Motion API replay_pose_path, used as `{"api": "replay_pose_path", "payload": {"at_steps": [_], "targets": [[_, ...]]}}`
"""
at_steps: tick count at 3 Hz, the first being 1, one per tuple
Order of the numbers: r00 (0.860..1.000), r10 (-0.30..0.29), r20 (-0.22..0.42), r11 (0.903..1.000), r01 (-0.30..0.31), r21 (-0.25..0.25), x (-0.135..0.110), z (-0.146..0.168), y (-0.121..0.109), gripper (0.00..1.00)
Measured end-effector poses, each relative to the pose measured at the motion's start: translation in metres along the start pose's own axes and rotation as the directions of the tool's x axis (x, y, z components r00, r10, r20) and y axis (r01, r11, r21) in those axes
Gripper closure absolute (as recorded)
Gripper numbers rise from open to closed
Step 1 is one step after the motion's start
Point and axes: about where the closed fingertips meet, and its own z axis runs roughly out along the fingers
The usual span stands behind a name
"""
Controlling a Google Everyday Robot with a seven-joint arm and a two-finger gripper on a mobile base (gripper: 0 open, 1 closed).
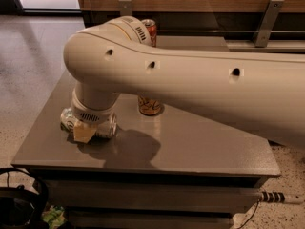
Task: Knock 7up can over
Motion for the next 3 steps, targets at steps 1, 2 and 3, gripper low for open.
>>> {"api": "replay_pose_path", "payload": {"at_steps": [1,2,3], "targets": [[1.000,-0.001,0.000,1.0000,0.001,0.003,-0.0004,-0.0015,0.0003,0.16],[1.000,-0.003,0.001,1.0000,0.003,0.006,-0.0008,-0.0030,0.0007,0.00],[1.000,-0.003,0.001,1.0000,0.003,0.006,-0.0008,-0.0030,0.0007,0.00]]}}
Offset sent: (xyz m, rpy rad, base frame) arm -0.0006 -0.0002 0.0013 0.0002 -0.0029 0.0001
